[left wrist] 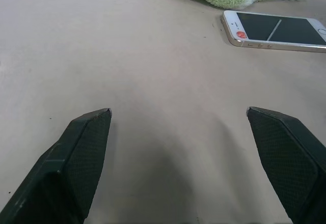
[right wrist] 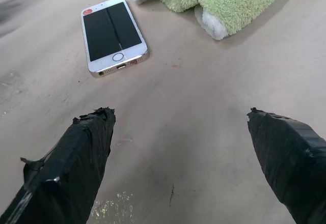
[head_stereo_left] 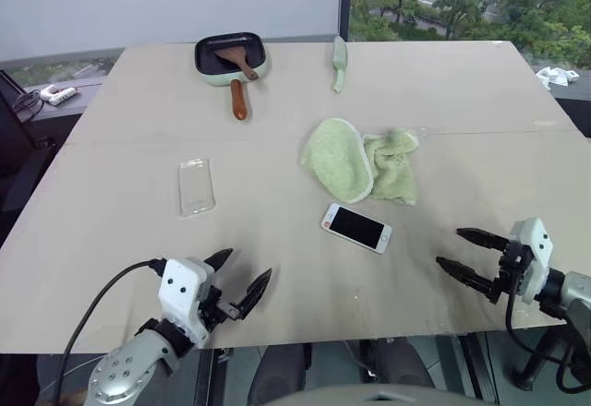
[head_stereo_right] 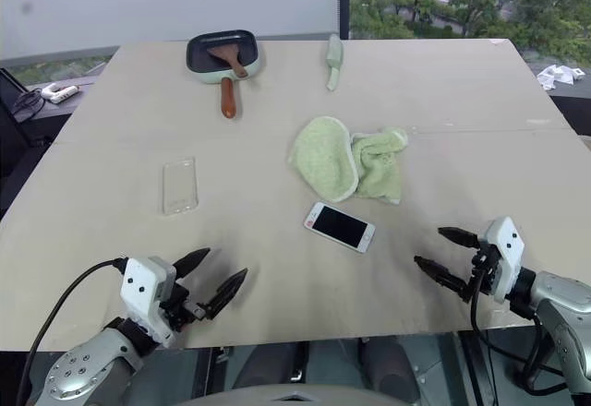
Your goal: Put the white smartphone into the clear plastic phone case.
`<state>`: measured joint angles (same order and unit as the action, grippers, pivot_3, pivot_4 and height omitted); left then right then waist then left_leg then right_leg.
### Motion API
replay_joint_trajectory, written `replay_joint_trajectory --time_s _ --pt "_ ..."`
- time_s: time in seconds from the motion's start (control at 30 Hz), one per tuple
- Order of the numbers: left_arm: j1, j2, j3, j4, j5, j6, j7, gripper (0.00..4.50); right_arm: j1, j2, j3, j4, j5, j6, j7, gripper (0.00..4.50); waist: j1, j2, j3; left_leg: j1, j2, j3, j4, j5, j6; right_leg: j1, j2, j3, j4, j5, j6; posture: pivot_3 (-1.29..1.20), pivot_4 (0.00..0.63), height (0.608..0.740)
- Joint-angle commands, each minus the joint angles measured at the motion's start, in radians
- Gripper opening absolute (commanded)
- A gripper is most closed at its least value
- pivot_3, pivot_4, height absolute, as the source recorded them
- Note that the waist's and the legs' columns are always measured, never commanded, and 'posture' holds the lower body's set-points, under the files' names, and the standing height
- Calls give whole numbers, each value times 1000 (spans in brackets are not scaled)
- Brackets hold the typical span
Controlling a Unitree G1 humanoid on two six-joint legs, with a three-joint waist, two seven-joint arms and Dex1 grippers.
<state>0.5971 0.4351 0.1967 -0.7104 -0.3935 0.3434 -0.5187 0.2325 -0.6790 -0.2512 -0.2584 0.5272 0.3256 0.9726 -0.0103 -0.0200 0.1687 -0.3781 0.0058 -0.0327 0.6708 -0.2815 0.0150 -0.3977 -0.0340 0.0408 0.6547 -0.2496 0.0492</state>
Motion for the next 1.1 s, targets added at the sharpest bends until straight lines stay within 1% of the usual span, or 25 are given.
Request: replay_joint_trajectory --time_s 0.03,0.67,0.73,0.83,0.9,1.0,1.07,1.1 --pt "9 -1 16 -8 -5 -25 -7 4463 -2 2 -10 -31 8 -17 2 4500 0 0 0 0 0 0 0 0 0 0 0 0 0 0 0 0 150 740" --pt "7 -4 19 -15 -20 -28 -17 4463 -11 6 -4 -28 -2 -26 -1 4500 0 0 0 0 0 0 0 0 0 0 0 0 0 0 0 0 150 740" --pt "3 -2 24 -16 -25 -26 -18 4463 -30 12 3 -35 -2 -19 -16 4500 0 0 0 0 0 0 0 0 0 0 0 0 0 0 0 0 150 740" --pt "-28 10 52 -15 -69 -15 -35 4463 -105 38 28 -64 7 22 -75 4500 -4 0 0 0 0 0 0 0 0 0 0 0 0 0 0 0 150 740" --pt "-59 21 77 -11 -110 3 -44 4463 -163 60 64 -64 -27 29 -123 4500 -3 1 0 1 1 0 0 0 0 0 0 0 0 0 0 0 150 740" --pt "-141 69 103 -16 -184 56 -65 4463 -315 126 154 8 -173 8 -272 4500 -5 1 1 1 1 0 0 0 0 0 1 0 1 1 -1 0 150 740" --pt "-210 126 112 -13 -210 101 -78 4463 -454 200 214 108 -274 25 -404 4500 -4 1 1 1 1 0 0 0 0 -1 1 0 2 2 -3 0 150 740" --pt "-243 145 121 -10 -235 123 -80 4463 -513 239 240 153 -299 37 -442 4500 -6 1 1 1 0 0 0 0 0 -1 1 0 2 2 -3 0 150 740"
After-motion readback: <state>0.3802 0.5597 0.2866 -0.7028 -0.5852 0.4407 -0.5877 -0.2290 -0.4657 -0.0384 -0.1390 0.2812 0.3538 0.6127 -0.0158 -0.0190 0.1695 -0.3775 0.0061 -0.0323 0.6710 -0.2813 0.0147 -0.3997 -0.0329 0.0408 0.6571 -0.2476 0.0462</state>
